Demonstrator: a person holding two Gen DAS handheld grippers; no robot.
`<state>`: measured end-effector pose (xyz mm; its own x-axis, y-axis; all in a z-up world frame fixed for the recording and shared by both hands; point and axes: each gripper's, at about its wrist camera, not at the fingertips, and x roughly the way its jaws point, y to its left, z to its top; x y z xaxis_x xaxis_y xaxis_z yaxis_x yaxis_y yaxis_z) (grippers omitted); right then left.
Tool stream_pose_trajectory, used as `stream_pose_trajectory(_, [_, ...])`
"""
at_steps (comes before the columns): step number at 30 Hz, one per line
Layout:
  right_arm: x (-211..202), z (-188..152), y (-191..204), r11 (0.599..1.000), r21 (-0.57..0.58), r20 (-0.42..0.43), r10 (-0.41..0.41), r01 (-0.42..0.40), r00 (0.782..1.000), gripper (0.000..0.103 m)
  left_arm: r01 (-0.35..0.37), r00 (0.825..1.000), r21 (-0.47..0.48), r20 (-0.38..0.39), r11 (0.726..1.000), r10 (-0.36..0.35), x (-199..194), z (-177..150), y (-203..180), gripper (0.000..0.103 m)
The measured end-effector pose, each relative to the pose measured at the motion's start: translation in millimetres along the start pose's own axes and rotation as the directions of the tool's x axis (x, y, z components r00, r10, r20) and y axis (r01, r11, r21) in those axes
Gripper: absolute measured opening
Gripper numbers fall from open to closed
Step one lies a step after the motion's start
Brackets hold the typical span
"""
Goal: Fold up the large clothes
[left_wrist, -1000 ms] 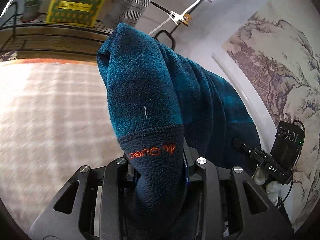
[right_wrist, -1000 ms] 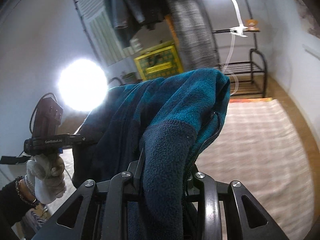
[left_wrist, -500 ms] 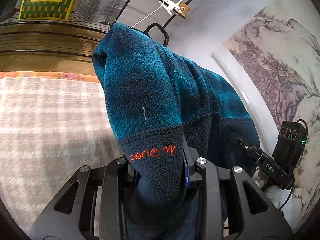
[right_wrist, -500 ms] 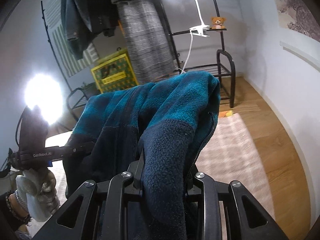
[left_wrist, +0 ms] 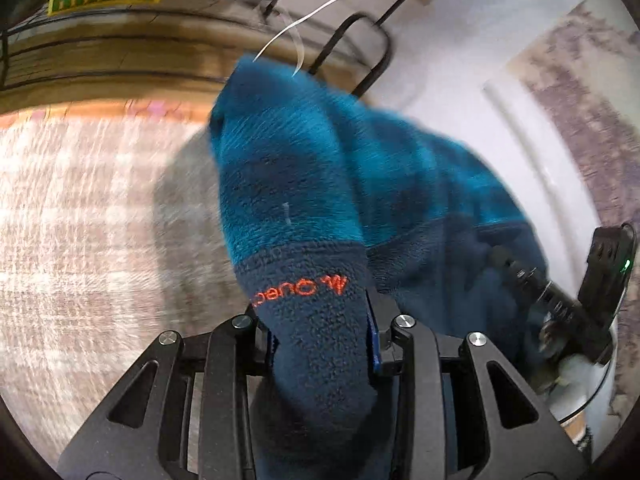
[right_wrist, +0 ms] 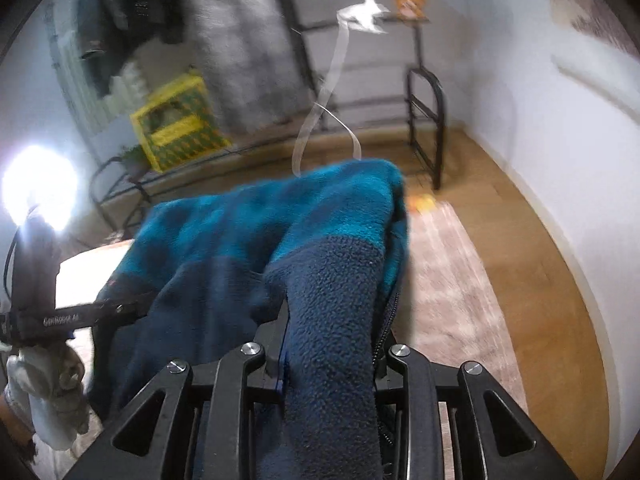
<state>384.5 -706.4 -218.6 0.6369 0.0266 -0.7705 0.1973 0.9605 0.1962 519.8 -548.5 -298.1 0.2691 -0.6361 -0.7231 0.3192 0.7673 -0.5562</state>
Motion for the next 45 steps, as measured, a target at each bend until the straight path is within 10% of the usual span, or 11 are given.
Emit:
stream_pose_trajectory(7, [28.5, -10.2, -35.5, 0.993, 0.108, -0.077, -0.044, 0.052, 0.996, 0.049, -0.043, 0.999, 0.031, 0.009, 0.999, 0.043, 6.4, -2.8, -2.7, 0.05])
stream_pose_trajectory(15, [-24.5, -18.3, -51.0, 0.982, 0.179, 0.043, -0.072, 0.063, 0.996, 0.074, 0.004, 0.999, 0.021, -0.035, 1.0, -0.003, -30.4, -17.0, 7.5, 0.054])
stream_pose_trajectory(45, [-287.7, -111.0, -32.3, 0.973, 0.226, 0.346, -0.116, 0.038, 0.931, 0.074, -0.014, 0.99, 0.229, 0.138, 0.973, -0.019, -289.9, -144.4, -38.4, 0.054])
